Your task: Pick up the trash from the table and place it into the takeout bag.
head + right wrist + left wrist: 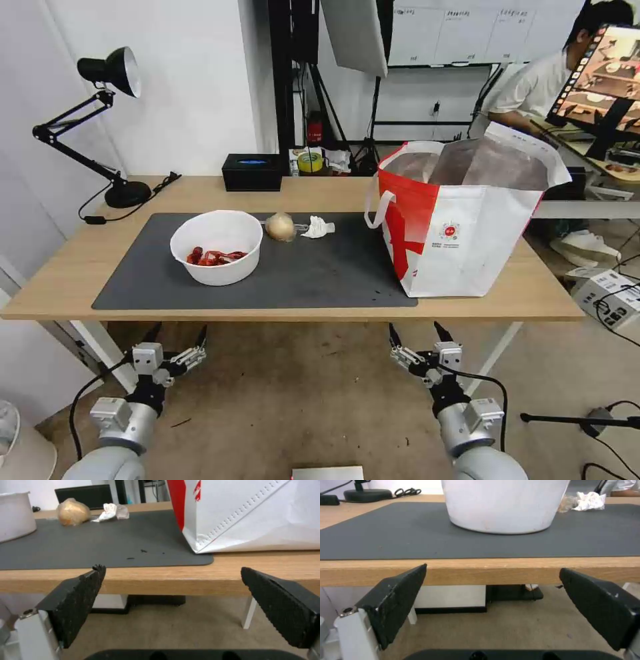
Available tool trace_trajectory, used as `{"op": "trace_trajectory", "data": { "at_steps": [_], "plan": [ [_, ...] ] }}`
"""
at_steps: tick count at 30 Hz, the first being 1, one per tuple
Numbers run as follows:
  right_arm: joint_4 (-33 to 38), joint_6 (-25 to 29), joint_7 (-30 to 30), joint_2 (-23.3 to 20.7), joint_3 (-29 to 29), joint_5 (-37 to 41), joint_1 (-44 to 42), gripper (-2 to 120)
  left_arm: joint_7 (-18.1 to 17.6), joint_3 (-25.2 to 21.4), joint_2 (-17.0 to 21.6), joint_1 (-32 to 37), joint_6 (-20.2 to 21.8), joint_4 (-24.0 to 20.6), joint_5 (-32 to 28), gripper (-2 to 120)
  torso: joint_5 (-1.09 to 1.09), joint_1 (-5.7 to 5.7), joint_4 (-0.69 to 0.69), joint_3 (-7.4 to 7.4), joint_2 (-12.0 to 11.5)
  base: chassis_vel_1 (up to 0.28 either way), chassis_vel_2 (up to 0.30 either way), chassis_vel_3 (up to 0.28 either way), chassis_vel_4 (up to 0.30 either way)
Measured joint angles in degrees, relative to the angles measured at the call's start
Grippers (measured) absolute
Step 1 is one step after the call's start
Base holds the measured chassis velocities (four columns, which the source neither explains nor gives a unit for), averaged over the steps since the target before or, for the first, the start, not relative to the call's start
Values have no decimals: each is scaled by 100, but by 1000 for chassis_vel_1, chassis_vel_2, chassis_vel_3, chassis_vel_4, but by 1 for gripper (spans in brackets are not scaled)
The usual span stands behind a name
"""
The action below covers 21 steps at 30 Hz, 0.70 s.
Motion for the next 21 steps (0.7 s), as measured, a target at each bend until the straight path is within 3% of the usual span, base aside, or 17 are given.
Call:
{"op": "trace_trajectory", "data": {
  "at_steps": [9, 21],
  "plan": [
    [35, -124, -96, -223, -357, 42, 491, 100, 5, -12, -19, 25, -15, -29, 31, 100, 0, 0, 0, 0, -1, 0, 0, 0, 0],
    [-105, -616, -562, -750, -1398, 546, 2157, 100, 55, -20, -157, -21, -12, -133, 155, 100, 0, 0, -1, 0, 0, 0, 0, 0, 0]
  ]
}}
